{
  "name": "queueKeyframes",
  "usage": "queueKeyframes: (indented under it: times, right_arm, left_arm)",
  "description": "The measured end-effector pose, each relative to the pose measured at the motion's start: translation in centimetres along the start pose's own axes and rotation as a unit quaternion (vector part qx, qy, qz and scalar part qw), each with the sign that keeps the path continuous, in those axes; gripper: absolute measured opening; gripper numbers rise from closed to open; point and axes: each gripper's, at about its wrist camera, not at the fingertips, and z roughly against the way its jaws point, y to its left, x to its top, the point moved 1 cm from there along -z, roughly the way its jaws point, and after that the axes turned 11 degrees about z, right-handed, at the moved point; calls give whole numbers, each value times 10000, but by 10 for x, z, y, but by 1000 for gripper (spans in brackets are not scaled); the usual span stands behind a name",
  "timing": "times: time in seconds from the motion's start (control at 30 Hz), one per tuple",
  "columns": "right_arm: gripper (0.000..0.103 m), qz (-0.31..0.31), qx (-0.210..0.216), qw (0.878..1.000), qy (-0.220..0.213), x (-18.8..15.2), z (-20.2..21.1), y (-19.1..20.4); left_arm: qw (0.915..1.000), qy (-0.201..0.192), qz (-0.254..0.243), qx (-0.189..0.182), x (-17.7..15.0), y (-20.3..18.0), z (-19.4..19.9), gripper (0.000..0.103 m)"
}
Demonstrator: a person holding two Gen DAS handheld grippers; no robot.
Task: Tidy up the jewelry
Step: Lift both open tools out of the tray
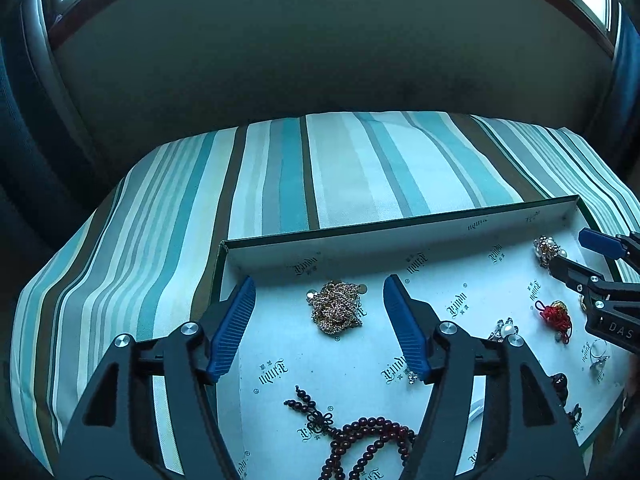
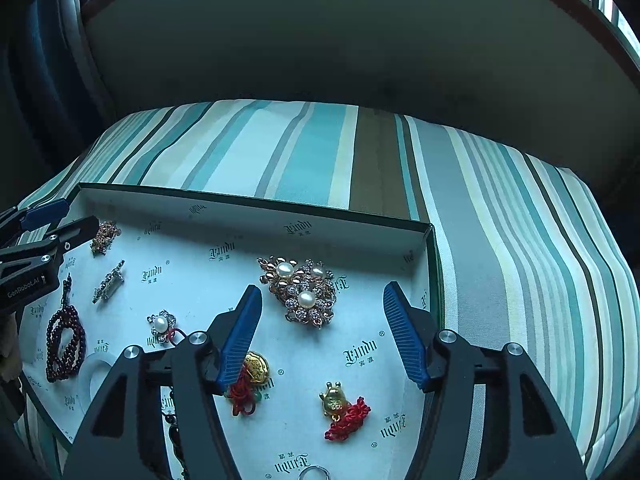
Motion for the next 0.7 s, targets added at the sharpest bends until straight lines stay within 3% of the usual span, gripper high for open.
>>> queueKeyframes:
  times: [0.33,0.5,0.7]
  right_arm:
    - [70,-154,-122,9993,-329,-9,32,1]
    - [70,-274,-111,9987,-403,-27,55,10]
    - [71,-346,-154,9982,-472,-49,93,27]
  left_arm:
    - [9995,-312,58,51,-11,-3,38,79]
    - [9988,-437,115,162,-30,-6,69,85]
    - [9981,-527,313,18,-65,-7,116,87]
